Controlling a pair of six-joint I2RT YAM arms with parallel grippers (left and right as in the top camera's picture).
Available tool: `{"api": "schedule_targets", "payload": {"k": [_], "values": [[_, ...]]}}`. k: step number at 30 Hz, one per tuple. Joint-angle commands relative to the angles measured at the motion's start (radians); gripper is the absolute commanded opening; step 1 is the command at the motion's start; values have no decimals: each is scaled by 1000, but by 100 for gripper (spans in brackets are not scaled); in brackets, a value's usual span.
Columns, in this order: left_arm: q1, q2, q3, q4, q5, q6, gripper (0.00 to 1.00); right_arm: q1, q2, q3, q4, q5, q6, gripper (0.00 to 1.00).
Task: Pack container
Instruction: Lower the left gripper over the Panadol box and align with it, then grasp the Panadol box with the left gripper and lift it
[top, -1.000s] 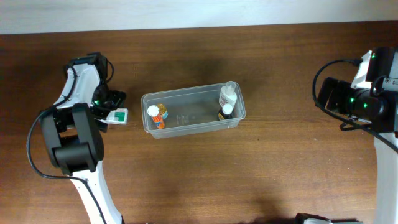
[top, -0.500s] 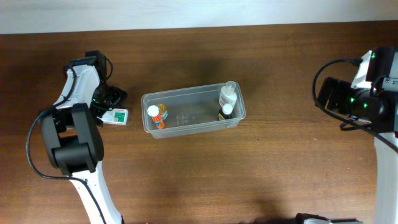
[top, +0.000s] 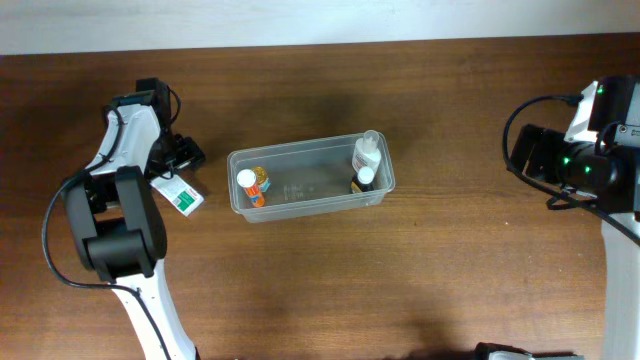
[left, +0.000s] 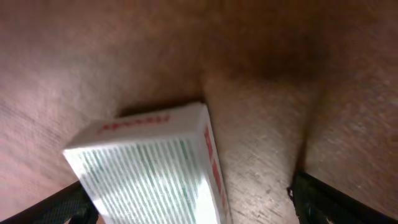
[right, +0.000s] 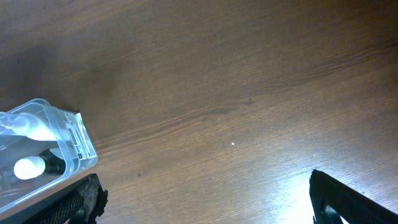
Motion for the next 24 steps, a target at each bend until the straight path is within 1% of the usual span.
{"api": "schedule_targets", "payload": {"k": [1, 3, 5, 6, 7, 12, 16, 19, 21, 24], "values": [[0, 20, -24, 64, -37, 148, 89, -7, 1, 17, 0, -2, 11, 98], [0, 20, -24, 110, -37, 240, 89, -7, 1, 17, 0, -2, 11, 98], [0, 20, -24, 141, -37, 304, 89, -7, 1, 17, 0, -2, 11, 98], [0, 20, -24, 153, -37, 326, 91, -7, 1, 17, 0, -2, 11, 98], [0, 20, -24, 157, -37, 343, 94, -7, 1, 17, 0, -2, 11, 98], [0, 20, -24, 94, -32, 346, 96, -7, 1, 17, 0, -2, 11, 98], [0, 20, -27, -13, 5, 346, 96, -7, 1, 17, 0, -2, 11, 98], [0, 20, -49, -80, 5, 303, 95, -7, 1, 17, 0, -2, 11, 98], [0, 20, -84, -70, 4, 302, 95, -7, 1, 17, 0, -2, 11, 98], [0, 20, -177, 5, 4, 302, 95, -7, 1, 17, 0, -2, 11, 98]]}}
